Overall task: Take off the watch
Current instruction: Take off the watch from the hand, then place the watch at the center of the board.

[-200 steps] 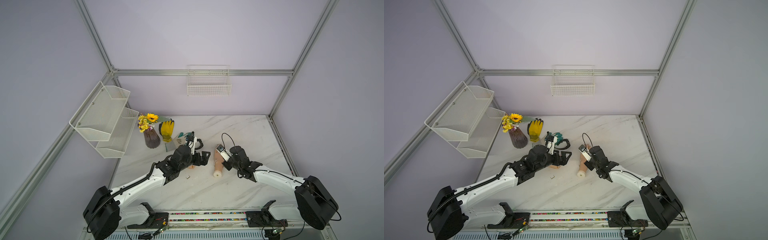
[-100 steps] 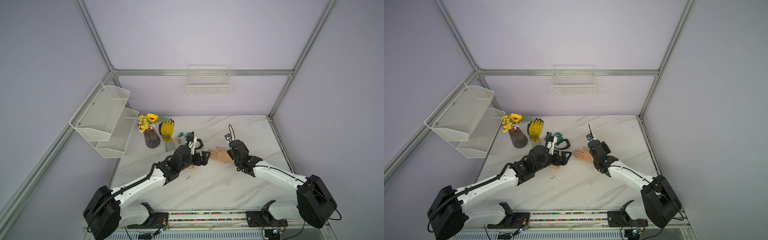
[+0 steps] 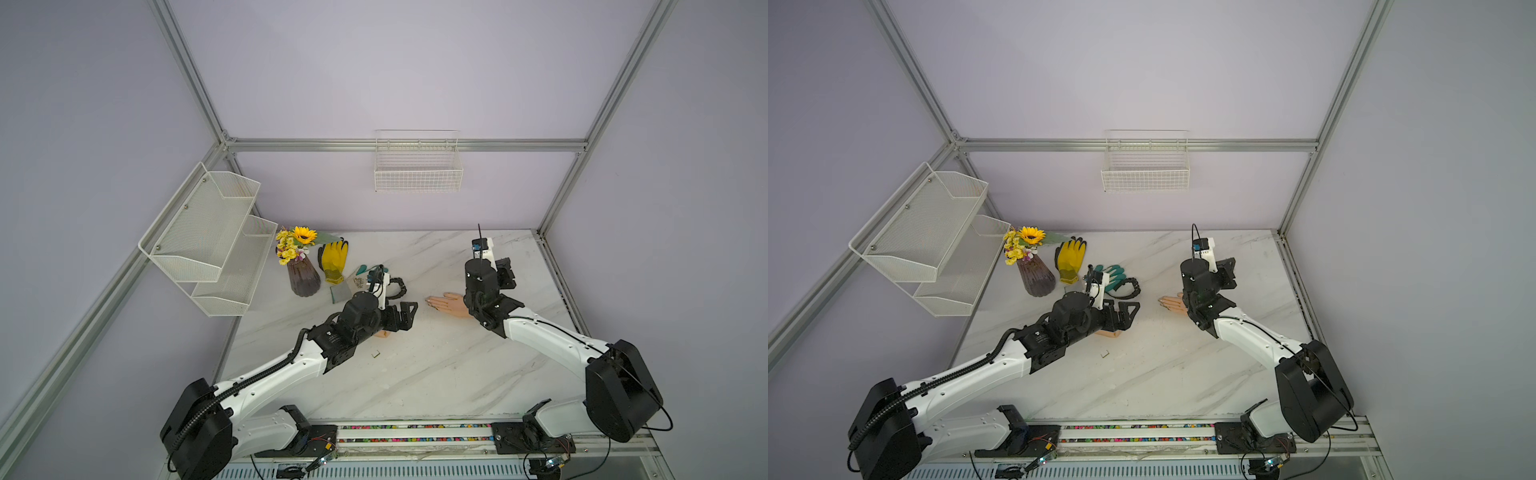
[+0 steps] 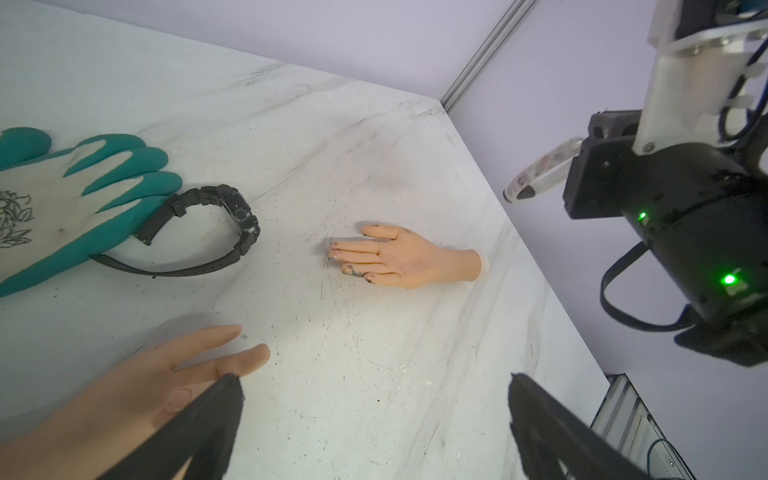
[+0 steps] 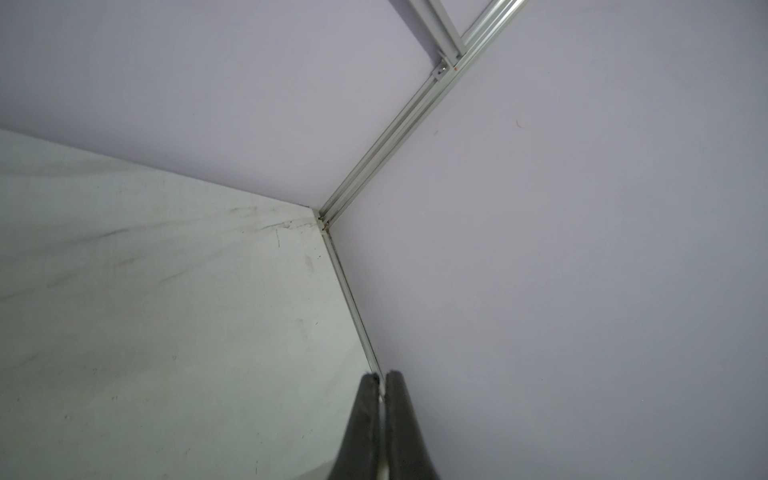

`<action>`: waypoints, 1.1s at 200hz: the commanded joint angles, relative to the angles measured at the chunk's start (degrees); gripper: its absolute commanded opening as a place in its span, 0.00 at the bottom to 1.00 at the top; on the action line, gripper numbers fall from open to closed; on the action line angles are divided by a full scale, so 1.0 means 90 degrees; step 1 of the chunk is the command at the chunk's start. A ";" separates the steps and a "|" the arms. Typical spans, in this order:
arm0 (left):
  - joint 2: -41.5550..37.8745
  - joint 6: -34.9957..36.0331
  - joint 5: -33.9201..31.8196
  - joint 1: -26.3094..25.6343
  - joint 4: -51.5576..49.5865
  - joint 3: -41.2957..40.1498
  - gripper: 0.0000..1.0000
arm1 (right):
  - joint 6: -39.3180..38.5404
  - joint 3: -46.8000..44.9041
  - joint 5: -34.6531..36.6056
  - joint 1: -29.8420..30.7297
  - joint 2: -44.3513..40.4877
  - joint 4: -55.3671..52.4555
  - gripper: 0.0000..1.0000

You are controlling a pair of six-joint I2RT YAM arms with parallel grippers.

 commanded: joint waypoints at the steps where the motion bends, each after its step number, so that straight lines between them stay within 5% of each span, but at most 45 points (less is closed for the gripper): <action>1: -0.0338 0.0199 -0.0367 0.0010 -0.0066 -0.0048 1.00 | -0.0177 0.0544 0.0176 0.0005 0.0093 0.0537 0.00; 20: -0.0578 0.0300 -0.0468 0.0010 -0.0205 -0.0066 1.00 | 0.1480 0.1640 -0.0549 0.0102 0.0316 -0.1272 0.00; 36: -0.0847 0.0374 -0.0569 0.0010 -0.0281 -0.0109 1.00 | 0.3296 0.2872 -0.2079 0.0093 0.0748 -0.3112 0.00; 61: -0.1346 0.0571 -0.0689 0.0010 -0.0380 -0.0224 1.00 | 0.4675 0.3930 -0.4388 0.0057 0.1312 -0.3945 0.00; 90: -0.1942 0.0876 -0.0824 0.0010 -0.0706 -0.0275 1.00 | 0.5654 0.4474 -0.6597 -0.0178 0.1936 -0.3802 0.00; 172: -0.3292 0.1153 -0.1329 0.0010 -0.1352 -0.0658 1.00 | 0.7521 0.5233 -0.9607 -0.0498 0.4127 -0.2954 0.00; 220: -0.3409 0.1065 -0.1333 0.0010 -0.1380 -0.0748 1.00 | 1.0062 0.3962 -1.0924 -0.0962 0.4349 -0.0301 0.00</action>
